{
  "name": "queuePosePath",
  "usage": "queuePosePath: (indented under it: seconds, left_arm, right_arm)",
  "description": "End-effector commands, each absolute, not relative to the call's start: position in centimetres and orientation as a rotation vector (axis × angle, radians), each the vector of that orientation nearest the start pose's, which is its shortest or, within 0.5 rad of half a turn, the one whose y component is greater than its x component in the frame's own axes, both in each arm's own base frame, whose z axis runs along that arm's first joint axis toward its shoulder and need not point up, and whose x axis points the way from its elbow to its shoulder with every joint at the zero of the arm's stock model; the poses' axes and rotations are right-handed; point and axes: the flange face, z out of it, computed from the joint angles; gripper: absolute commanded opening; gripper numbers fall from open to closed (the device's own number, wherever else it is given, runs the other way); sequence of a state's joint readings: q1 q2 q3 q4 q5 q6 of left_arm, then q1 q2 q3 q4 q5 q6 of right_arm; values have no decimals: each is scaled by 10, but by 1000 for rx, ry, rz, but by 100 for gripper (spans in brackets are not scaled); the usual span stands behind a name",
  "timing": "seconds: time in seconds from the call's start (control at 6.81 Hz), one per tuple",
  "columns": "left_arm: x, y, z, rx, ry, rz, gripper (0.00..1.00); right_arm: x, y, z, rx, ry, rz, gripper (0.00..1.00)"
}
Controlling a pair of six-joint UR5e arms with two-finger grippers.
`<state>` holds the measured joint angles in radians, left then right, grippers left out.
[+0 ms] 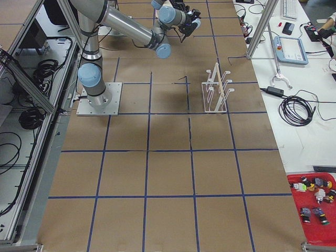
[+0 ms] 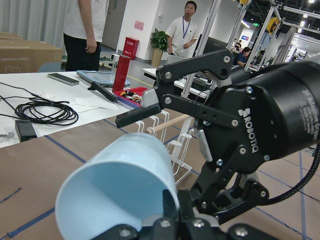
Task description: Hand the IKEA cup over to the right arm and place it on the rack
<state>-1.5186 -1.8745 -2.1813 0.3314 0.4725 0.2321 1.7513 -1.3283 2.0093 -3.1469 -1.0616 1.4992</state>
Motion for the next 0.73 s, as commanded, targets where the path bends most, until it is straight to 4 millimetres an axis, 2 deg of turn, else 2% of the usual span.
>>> queuePosePath:
  seconds: [0.0, 0.15, 0.29, 0.59]
  left_arm:
    - [-198, -470, 316, -795, -1838, 1178, 0]
    - [-198, -470, 316, -793, -1838, 1177, 0]
    - [-198, -470, 316, -788, -1839, 1175, 0]
    - [-198, -470, 316, -786, -1839, 1174, 0]
  right_arm:
    - [284, -495, 355, 1103, 1856, -267, 93]
    - [284, -495, 354, 1103, 1856, -265, 93]
    - [284, -494, 353, 1103, 1859, -263, 89]
    - [284, -494, 353, 1100, 1861, -261, 59]
